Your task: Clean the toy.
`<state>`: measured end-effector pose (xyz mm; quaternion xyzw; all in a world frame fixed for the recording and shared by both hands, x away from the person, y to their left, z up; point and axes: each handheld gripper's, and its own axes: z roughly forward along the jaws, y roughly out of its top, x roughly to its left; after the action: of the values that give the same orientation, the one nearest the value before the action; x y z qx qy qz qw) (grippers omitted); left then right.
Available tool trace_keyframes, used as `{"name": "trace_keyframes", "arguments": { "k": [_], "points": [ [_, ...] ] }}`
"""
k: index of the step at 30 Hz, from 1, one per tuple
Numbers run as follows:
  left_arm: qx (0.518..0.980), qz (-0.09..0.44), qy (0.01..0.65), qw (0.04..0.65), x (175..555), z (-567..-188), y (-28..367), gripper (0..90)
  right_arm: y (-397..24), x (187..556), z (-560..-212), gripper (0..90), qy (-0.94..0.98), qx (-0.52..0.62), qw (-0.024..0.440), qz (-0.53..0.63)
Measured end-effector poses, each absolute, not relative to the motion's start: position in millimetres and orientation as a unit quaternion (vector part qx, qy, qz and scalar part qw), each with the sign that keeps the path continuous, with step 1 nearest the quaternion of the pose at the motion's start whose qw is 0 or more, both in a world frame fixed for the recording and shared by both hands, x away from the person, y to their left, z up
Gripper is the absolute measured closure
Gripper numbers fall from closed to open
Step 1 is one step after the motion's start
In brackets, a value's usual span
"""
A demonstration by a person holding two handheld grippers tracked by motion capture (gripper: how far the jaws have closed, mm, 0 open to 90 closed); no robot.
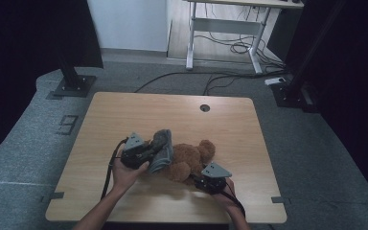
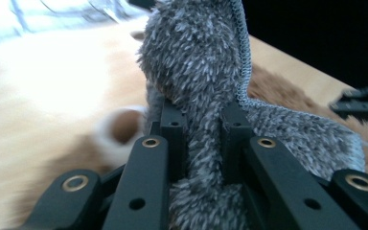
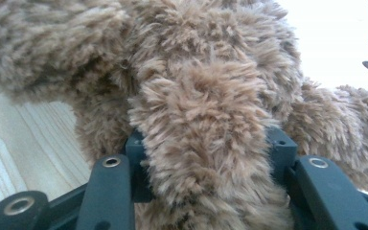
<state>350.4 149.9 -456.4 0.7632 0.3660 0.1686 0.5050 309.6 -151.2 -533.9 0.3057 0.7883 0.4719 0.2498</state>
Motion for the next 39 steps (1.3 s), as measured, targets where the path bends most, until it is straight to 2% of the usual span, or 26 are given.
{"name": "trace_keyframes", "arguments": {
  "k": [5, 16, 25, 31, 39],
  "points": [
    [0.747, 0.184, 0.402, 0.496, 359.1, -455.8, 178.5, 76.1, -153.1, 309.9, -534.2, 51.6, 0.787, 0.308, 0.247, 0.473],
    [0.735, 0.17, 0.467, 0.461, 361.1, -496.1, 227.7, 76.1, -154.4, 310.3, -535.1, 51.5, 0.787, 0.31, 0.246, 0.473],
    [0.74, 0.172, 0.463, 0.457, 353.9, -504.3, 222.2, 76.4, -150.6, 305.0, -535.8, 48.3, 0.784, 0.328, 0.248, 0.465],
    [0.741, 0.161, 0.458, 0.465, 346.2, -510.8, 223.0, 76.5, -146.8, 292.9, -540.3, 47.7, 0.792, 0.344, 0.231, 0.449],
    [0.74, 0.155, 0.462, 0.464, 348.4, -515.0, 221.0, 76.5, -138.3, 289.4, -544.0, 48.0, 0.799, 0.339, 0.256, 0.425]
  ]
}}
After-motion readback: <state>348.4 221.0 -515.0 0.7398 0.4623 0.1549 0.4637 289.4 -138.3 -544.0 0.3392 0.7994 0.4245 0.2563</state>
